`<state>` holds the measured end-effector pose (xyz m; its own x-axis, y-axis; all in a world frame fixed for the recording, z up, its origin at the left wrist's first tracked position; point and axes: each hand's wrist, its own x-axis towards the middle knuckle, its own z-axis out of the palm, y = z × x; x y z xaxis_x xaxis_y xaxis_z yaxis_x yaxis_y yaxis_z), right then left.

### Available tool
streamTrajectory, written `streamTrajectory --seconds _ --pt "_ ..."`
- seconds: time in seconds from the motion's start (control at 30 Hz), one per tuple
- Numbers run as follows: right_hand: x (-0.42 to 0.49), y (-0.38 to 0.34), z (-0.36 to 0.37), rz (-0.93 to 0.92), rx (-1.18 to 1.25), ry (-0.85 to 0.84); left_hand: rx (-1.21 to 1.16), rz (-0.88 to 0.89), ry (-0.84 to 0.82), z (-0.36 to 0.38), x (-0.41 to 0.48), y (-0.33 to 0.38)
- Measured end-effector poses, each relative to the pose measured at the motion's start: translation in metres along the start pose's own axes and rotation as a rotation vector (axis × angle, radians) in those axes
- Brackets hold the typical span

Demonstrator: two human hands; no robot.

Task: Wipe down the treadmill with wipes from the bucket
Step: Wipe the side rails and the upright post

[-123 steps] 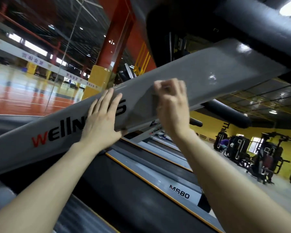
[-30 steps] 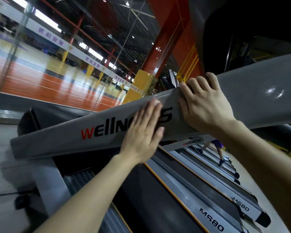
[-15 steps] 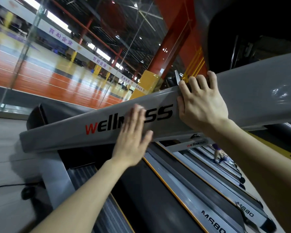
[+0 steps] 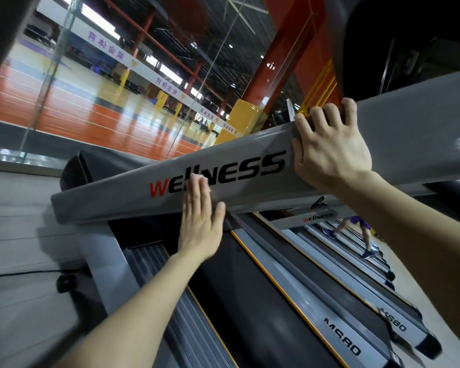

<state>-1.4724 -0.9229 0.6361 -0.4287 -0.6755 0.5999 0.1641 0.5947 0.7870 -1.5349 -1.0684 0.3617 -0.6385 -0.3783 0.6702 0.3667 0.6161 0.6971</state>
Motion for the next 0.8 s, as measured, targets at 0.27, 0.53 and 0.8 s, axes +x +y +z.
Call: streamTrajectory --seconds 0.27,0.53,0.8 --pt "0.0 0.0 0.001 -0.014 -0.006 0.021 0.083 0.619 -0.028 0.002 -0.015 0.08" --pt "0.001 0.0 0.004 -0.009 0.009 0.031 0.012 0.014 -0.041 -0.007 0.003 0.017" --pt "0.008 -0.029 0.0 -0.177 0.073 0.061 -0.019 0.114 -0.005 -0.018 0.047 0.021"
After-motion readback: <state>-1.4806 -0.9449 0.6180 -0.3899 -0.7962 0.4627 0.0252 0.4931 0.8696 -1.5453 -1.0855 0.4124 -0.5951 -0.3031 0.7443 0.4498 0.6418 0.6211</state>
